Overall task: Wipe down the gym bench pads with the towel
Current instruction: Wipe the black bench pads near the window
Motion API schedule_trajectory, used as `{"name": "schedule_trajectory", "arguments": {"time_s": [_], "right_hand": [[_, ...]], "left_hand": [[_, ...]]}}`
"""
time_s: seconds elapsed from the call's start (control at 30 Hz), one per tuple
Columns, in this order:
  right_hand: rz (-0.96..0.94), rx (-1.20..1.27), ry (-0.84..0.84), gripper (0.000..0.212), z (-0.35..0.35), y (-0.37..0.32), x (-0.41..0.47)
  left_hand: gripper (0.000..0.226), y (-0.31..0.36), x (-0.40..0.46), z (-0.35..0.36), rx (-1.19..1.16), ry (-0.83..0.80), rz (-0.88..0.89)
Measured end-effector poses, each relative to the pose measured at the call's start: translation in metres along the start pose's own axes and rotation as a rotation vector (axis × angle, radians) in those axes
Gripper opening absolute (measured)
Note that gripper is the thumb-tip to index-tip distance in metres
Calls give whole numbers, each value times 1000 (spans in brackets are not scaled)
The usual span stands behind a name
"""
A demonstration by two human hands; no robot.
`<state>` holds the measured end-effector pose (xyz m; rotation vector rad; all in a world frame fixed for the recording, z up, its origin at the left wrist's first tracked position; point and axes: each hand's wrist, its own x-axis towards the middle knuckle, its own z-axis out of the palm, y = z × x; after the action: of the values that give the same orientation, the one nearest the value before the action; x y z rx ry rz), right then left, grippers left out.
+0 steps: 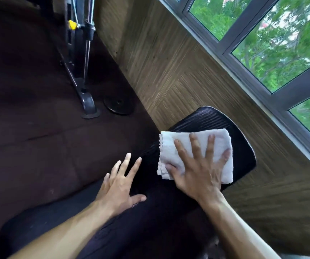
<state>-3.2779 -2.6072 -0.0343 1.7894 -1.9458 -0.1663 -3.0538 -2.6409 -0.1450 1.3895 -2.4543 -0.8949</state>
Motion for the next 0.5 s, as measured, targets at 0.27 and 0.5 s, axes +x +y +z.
{"name": "schedule_trajectory", "arguments": {"time_s": [0.27,0.5], "right_hand": [[-60,-55,-41,80,2,-11,-7],[-11,-11,-63,71,4,-36,41]], "left_hand": [[123,-12,-5,-2,-28,-72,-26],[121,-12,-6,1,-76,-64,-31]]}}
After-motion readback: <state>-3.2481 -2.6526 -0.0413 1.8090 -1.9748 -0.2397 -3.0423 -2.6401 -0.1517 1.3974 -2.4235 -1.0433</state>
